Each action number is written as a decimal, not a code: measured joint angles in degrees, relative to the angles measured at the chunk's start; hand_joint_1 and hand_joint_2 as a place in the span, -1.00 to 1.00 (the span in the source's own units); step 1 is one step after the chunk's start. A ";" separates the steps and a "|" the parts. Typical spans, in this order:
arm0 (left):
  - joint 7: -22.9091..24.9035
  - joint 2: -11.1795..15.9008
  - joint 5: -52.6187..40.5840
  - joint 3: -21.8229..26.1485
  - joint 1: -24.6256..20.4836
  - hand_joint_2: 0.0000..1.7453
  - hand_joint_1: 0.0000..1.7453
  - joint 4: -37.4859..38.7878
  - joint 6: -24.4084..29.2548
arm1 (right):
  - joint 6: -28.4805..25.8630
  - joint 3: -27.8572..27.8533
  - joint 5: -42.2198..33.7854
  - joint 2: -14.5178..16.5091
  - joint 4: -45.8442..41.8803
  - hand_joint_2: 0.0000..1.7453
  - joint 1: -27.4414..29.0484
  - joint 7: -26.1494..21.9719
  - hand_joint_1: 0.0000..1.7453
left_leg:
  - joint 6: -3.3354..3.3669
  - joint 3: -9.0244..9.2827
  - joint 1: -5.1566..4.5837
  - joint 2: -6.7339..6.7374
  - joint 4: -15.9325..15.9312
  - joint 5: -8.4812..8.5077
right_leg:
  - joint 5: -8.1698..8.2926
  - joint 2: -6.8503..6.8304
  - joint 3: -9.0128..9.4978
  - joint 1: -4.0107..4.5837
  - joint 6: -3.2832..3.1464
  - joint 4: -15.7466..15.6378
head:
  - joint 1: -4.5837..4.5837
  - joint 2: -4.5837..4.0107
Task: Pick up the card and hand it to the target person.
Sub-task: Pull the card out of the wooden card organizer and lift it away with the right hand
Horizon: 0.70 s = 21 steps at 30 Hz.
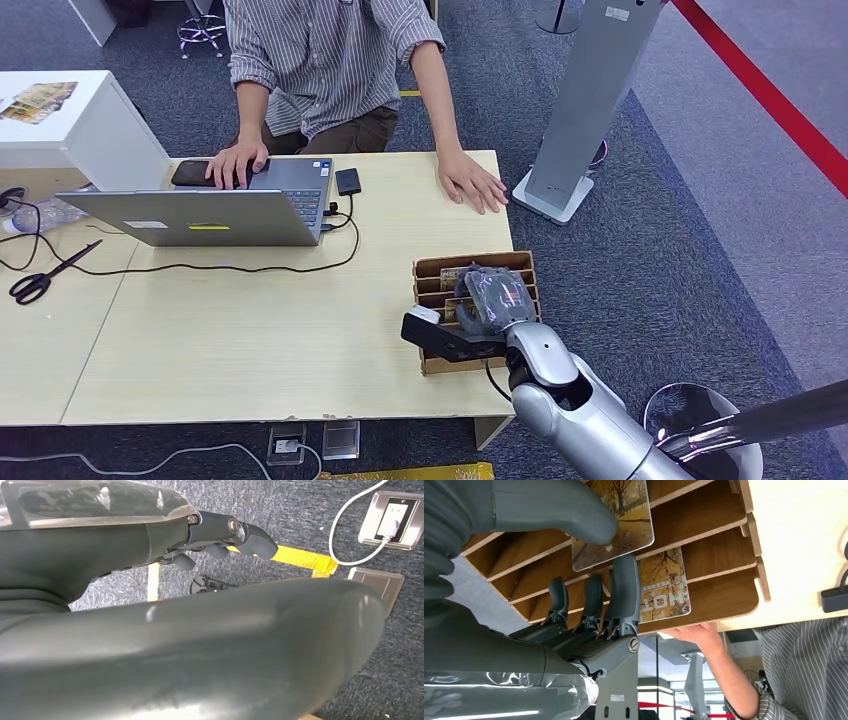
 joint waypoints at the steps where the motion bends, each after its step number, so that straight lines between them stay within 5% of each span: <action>1: 0.01 0.00 0.00 0.00 0.00 -1.00 -1.00 0.00 0.00 | -0.01 -0.01 0.01 0.01 0.00 1.00 -0.01 -0.01 0.30 | 0.00 0.00 0.00 0.00 0.00 0.00 | 0.00 0.00 0.00 0.00 0.00 0.00 | -0.01 0.01; 12: 0.00 0.00 0.00 0.00 0.01 -1.00 -1.00 0.00 -0.02 | -0.21 0.05 -0.27 0.02 -0.07 1.00 -0.08 -0.37 0.56 | 0.00 0.04 0.00 0.01 0.00 0.00 | 0.00 0.01 0.03 0.00 0.00 0.00 | -0.02 -0.01; 21: -0.04 0.00 0.00 -0.01 0.02 -1.00 -1.00 0.00 -0.02 | -0.14 0.05 -0.36 0.02 -0.08 1.00 -0.10 -0.49 0.25 | 0.00 0.04 0.00 0.01 0.00 0.00 | 0.00 0.01 0.04 0.00 0.00 0.00 | 0.00 0.00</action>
